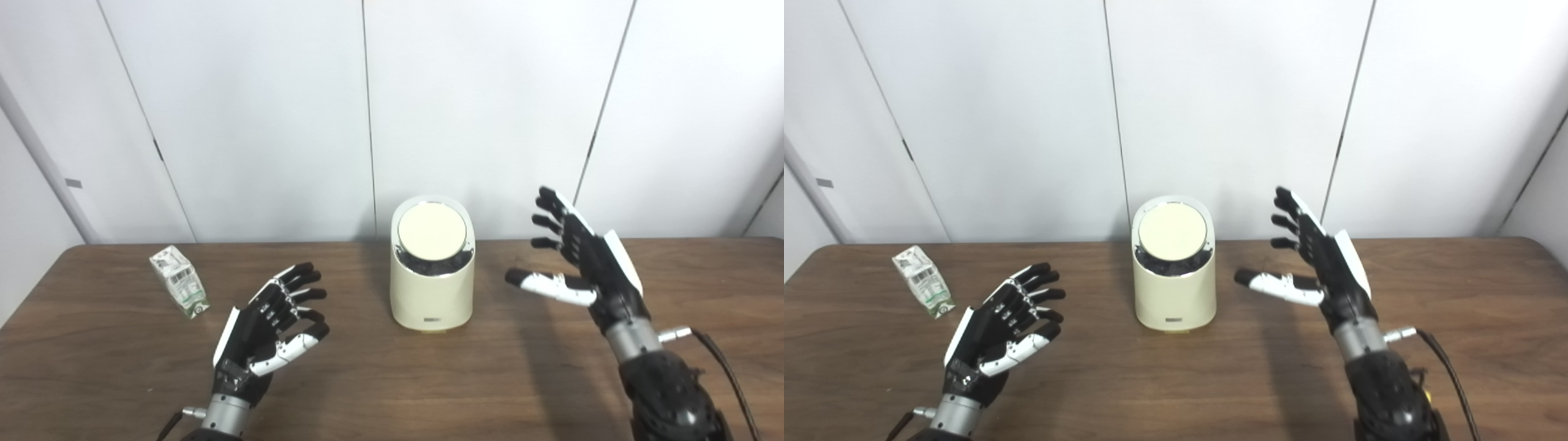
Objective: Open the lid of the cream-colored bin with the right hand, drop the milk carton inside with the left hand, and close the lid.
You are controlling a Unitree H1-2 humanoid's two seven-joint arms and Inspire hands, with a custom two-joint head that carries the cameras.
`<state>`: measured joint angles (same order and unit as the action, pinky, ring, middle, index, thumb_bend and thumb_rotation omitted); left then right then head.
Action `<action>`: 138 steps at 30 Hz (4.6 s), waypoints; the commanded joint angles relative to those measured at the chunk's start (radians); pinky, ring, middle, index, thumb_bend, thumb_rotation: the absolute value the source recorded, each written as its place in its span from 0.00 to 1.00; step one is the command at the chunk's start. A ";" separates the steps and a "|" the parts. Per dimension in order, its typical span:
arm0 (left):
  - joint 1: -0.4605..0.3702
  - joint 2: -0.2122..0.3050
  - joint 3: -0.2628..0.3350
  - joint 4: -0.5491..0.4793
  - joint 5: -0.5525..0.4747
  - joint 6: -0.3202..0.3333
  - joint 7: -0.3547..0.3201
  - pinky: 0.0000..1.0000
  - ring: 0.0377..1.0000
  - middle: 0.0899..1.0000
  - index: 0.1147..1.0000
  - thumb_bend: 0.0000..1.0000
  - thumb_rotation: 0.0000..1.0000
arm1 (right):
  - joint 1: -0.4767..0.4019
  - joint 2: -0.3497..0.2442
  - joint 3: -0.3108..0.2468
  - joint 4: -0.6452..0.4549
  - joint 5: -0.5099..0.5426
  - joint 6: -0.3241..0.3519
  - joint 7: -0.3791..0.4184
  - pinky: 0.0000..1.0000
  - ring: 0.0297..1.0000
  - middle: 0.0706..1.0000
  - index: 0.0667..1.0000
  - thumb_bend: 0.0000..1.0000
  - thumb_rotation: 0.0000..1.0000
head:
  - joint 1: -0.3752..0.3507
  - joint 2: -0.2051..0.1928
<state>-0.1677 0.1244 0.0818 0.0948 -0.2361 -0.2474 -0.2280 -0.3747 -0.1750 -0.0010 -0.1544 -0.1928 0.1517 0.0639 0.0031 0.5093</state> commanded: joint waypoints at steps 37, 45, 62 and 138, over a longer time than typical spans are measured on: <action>-0.028 0.006 -0.014 -0.044 0.019 -0.012 0.017 0.57 0.70 0.78 0.80 0.70 0.14 | -0.363 0.053 0.169 0.300 -0.287 0.141 -0.057 0.85 0.94 0.95 0.93 0.87 0.36 | 0.016 0.024; -0.026 0.006 -0.017 -0.062 0.016 -0.002 0.023 0.56 0.70 0.78 0.80 0.71 0.15 | -0.363 0.041 0.187 0.310 -0.310 0.149 -0.052 0.83 0.93 0.95 0.93 0.90 0.36 | 0.023 0.035; -0.019 0.005 -0.022 -0.092 0.015 0.021 0.023 0.56 0.70 0.78 0.81 0.70 0.15 | -0.341 -0.017 0.278 0.265 -0.417 0.181 0.002 0.76 0.90 0.94 0.92 0.92 0.27 | 0.033 0.060; -0.073 0.172 0.158 -0.214 0.288 -0.113 0.191 0.53 0.66 0.73 0.75 0.81 0.13 | 0.248 -0.055 0.010 0.026 0.045 -0.251 0.017 0.87 0.96 1.00 1.00 0.80 0.23 | 0.292 -0.066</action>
<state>-0.1933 0.2702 0.2218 -0.0983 0.0436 -0.3054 -0.0670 -0.1134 -0.2214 0.0166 -0.1046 -0.1657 -0.0553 0.0817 0.2820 0.4496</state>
